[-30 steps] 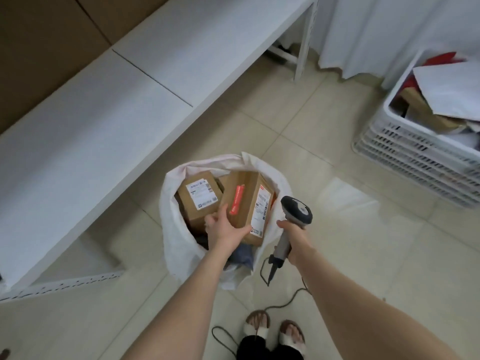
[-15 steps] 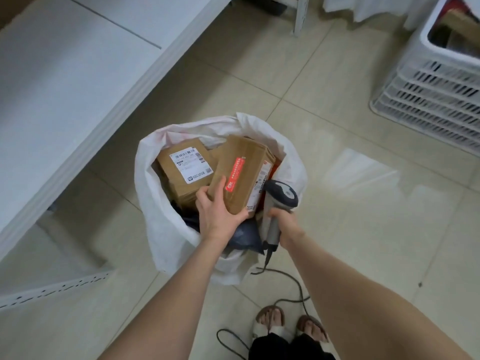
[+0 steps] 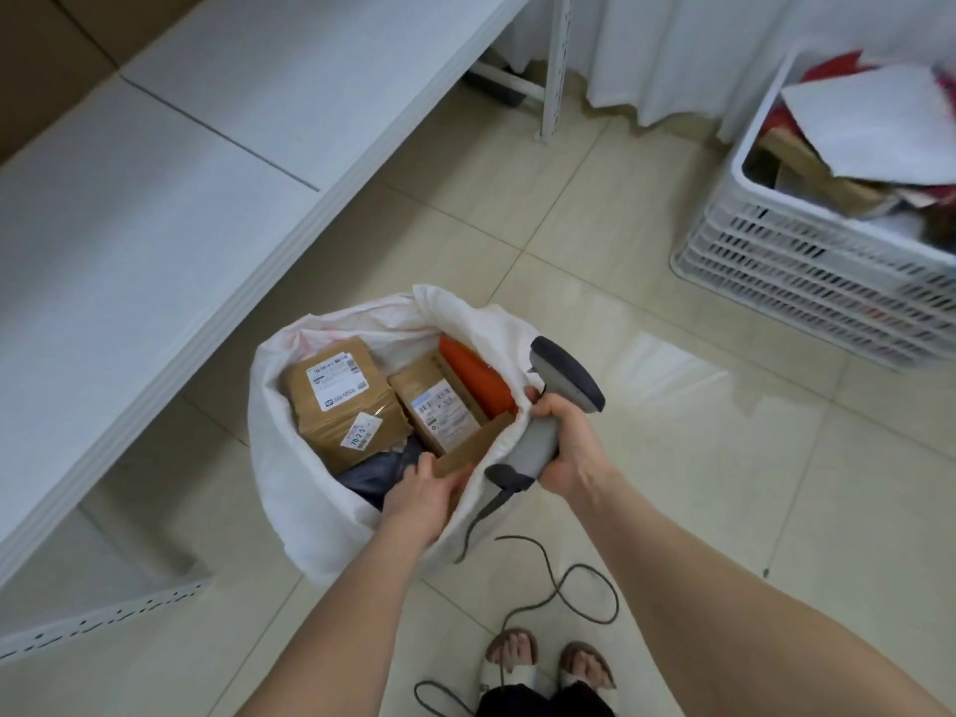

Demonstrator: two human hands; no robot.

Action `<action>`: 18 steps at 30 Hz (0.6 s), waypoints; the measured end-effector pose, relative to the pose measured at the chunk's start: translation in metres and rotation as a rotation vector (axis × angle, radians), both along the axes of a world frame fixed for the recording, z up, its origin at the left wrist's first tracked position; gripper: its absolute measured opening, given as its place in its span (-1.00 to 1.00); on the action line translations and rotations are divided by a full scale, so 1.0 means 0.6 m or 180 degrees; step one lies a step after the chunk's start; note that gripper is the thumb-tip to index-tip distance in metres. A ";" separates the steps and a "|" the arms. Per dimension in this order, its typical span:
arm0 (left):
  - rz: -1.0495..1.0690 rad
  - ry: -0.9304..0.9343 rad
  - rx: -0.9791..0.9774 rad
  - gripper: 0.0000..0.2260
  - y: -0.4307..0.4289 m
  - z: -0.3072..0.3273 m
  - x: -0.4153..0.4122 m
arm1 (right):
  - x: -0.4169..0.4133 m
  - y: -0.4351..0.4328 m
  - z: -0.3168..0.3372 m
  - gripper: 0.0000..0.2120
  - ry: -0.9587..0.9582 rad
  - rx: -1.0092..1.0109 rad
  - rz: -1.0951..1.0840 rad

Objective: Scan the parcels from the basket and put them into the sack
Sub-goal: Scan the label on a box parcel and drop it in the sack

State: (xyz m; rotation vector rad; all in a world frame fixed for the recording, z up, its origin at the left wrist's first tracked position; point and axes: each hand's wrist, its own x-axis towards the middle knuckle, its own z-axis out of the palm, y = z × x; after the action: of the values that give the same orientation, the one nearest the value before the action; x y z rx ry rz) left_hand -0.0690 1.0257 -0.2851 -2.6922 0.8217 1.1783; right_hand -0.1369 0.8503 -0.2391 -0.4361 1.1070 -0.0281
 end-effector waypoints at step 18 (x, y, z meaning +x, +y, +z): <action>0.1166 0.0544 -0.0330 -0.49 -0.080 0.002 0.025 | -0.044 -0.026 -0.020 -0.78 0.0393 -0.0432 0.0212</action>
State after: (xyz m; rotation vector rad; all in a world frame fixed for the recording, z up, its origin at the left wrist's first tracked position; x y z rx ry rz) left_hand -0.0539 0.9778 -0.2840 -2.9464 0.4236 1.4934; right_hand -0.1632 0.8346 -0.2509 -0.6026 1.2155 -0.0181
